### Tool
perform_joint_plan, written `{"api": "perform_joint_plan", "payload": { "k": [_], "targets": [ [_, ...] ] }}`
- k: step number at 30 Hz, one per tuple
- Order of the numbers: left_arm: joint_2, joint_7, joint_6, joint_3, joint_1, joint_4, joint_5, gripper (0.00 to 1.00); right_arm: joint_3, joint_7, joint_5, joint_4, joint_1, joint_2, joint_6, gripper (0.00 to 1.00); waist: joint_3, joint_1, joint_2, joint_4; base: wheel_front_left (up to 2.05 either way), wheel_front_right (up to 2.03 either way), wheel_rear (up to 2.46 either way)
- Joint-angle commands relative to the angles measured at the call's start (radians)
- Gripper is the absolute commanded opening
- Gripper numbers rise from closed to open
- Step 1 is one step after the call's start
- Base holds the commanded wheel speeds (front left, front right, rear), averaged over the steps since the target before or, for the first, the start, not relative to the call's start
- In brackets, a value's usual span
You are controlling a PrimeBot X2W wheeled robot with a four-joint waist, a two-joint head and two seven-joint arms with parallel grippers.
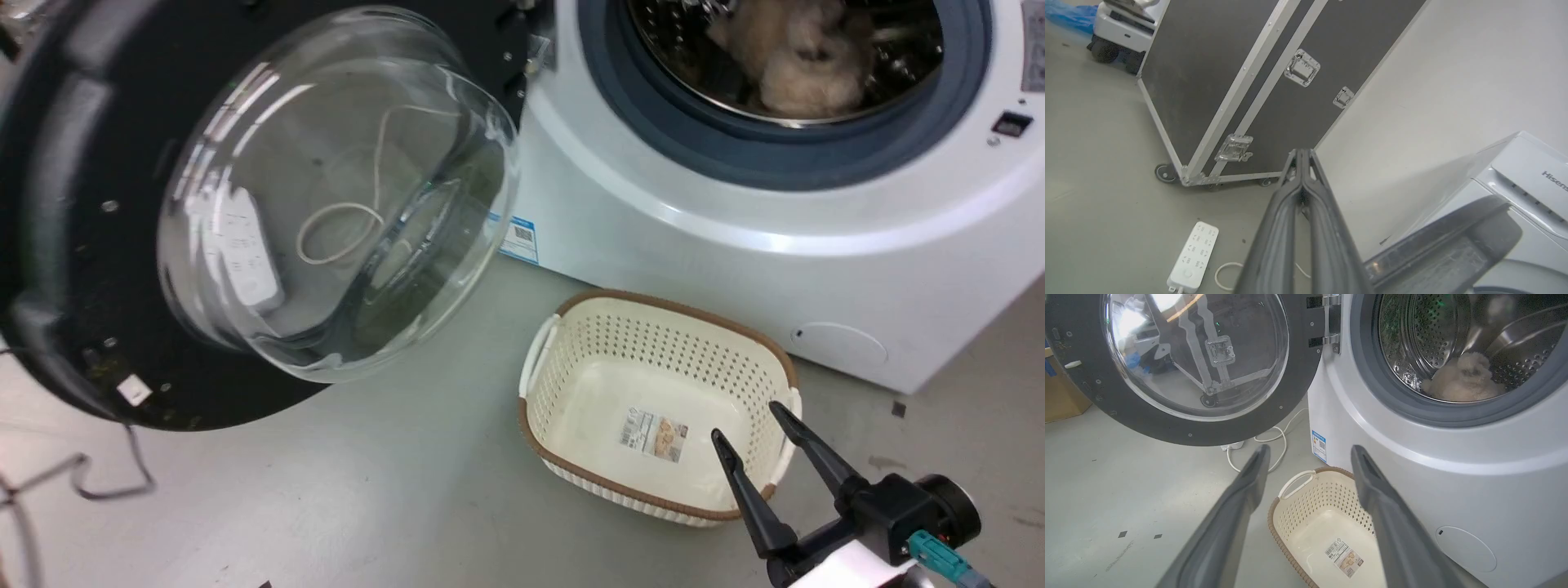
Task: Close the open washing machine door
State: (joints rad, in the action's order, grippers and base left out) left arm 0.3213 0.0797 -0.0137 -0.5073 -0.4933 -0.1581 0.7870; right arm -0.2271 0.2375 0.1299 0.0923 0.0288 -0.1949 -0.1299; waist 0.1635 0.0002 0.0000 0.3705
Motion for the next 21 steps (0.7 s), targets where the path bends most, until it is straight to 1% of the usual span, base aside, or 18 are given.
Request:
{"api": "perform_joint_plan", "payload": {
  "k": [1,5,7,9,12,14,21],
  "targets": [
    [0.014,0.024,-0.011,-0.02,-0.026,-0.028,0.033,0.0,-0.005,0.01,0.008,-0.002,0.014,-0.01,-0.001,1.0,0.014,-0.0002,0.0,-0.013,0.0,0.0,0.0],
    [0.04,0.202,-0.063,-0.084,-0.096,-0.155,0.201,0.0,-0.012,0.019,0.018,0.005,0.022,-0.021,-0.001,1.0,0.026,-0.0002,0.0,-0.022,0.0,0.0,0.0],
    [0.044,0.303,-0.083,-0.113,-0.109,-0.189,0.288,0.0,-0.017,0.022,0.022,0.011,0.025,-0.024,-0.001,1.0,0.024,-0.0002,0.0,-0.028,0.0,0.0,0.0],
    [0.035,0.408,-0.096,-0.131,-0.105,-0.196,0.367,0.0,-0.014,0.022,0.024,0.016,0.025,-0.022,-0.001,1.0,0.017,-0.0002,0.0,-0.034,0.0,0.0,0.0],
    [0.032,0.555,-0.084,-0.111,-0.052,-0.168,0.429,0.0,-0.009,0.023,0.025,0.026,0.02,-0.013,-0.001,1.0,0.0,-0.0002,0.0,-0.037,0.0,0.0,0.0],
    [0.022,0.631,-0.074,-0.091,-0.006,-0.135,0.454,0.0,-0.006,0.023,0.024,0.032,0.016,-0.007,-0.001,1.0,-0.013,-0.0002,0.0,-0.039,0.0,0.0,0.0],
    [-0.051,0.849,-0.053,-0.03,0.158,0.029,0.55,0.0,0.004,0.024,0.018,0.051,0.014,0.016,-0.001,1.0,-0.078,-0.0002,0.0,-0.064,0.0,0.0,0.0]
  ]
}}
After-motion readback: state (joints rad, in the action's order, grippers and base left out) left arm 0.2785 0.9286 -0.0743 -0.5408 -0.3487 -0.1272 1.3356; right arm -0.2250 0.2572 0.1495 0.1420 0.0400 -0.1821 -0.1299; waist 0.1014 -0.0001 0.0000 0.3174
